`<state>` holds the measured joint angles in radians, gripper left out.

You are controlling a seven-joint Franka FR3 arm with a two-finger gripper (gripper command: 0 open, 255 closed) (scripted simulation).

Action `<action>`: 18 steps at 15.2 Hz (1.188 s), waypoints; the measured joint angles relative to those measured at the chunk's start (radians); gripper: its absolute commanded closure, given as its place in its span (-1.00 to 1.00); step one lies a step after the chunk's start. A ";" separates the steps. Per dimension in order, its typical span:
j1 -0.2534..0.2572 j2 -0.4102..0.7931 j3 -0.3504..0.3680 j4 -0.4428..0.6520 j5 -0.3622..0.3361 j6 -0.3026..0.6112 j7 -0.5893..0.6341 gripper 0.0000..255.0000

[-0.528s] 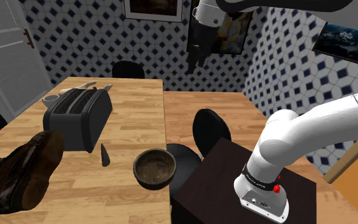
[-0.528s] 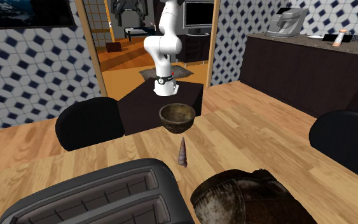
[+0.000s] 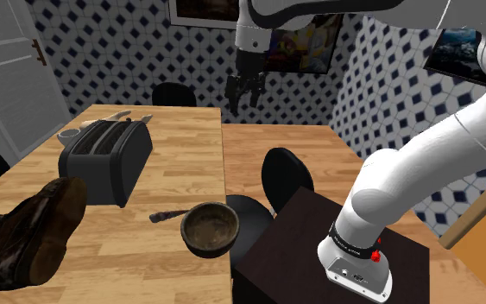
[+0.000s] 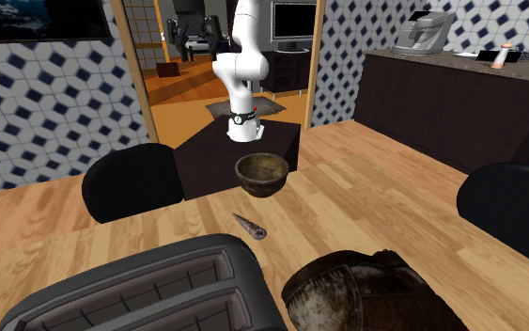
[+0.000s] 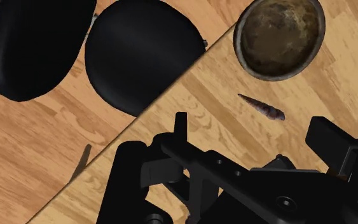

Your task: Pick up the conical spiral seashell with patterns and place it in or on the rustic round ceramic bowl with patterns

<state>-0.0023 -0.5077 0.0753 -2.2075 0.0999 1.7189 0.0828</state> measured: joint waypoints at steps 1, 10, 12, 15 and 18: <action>0.000 0.046 0.007 0.020 0.018 0.004 0.030 -1.00; 0.003 0.408 0.037 0.189 0.184 0.013 0.262 -1.00; 0.004 0.494 0.039 0.227 0.223 0.025 0.303 -1.00; 0.010 0.605 0.045 0.273 0.289 0.041 0.366 -1.00; 0.010 0.735 0.047 0.361 0.351 0.036 0.426 -1.00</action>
<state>0.0076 0.2275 0.1223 -1.8469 0.4512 1.7546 0.5090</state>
